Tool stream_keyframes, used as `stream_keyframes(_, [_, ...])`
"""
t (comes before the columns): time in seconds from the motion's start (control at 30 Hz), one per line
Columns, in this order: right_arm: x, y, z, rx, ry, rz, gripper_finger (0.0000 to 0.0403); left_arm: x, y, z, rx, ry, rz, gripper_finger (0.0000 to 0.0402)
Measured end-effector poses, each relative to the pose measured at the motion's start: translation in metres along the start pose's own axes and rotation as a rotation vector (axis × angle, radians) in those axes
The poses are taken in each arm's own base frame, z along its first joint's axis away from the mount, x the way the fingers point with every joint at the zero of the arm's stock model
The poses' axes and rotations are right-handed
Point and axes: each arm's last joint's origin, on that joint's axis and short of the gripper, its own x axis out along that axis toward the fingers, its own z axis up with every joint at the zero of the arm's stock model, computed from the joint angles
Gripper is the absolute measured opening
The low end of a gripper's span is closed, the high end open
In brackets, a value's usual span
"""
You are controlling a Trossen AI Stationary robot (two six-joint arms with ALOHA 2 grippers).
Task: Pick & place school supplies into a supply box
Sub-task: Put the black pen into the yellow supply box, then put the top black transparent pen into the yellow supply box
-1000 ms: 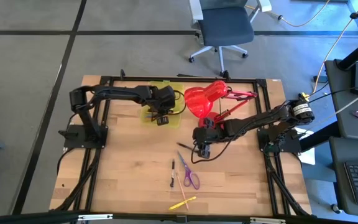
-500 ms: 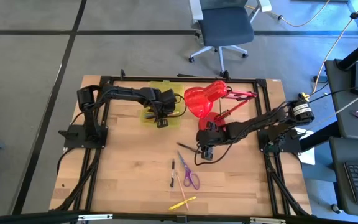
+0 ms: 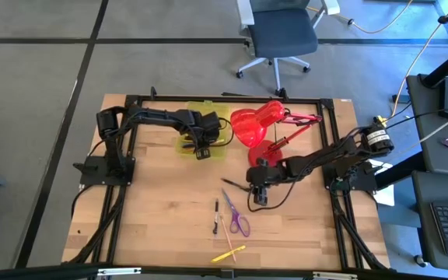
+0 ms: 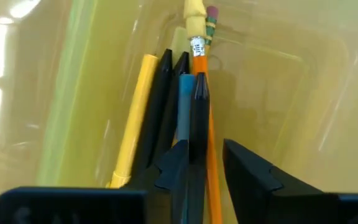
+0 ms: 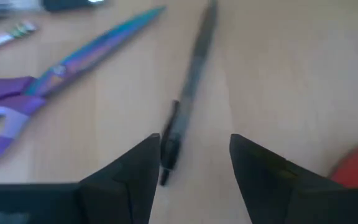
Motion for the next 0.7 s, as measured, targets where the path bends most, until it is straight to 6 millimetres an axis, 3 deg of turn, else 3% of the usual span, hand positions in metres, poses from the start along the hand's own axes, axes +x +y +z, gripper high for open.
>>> stream_keyframes(0.17, [0.004,0.012,-0.002,-0.058,-0.027,-0.01,0.0197,0.0,0.0,0.003,0.013,-0.011,0.124,0.0141])
stream_keyframes(0.37, [0.016,0.016,-0.009,-0.074,-0.029,-0.093,0.0197,-0.01,-0.003,0.005,0.022,-0.053,0.111,0.0164])
stream_keyframes(0.7, [0.024,0.016,-0.014,-0.026,0.001,-0.086,0.0197,-0.055,-0.012,0.006,-0.002,-0.18,0.118,0.0165])
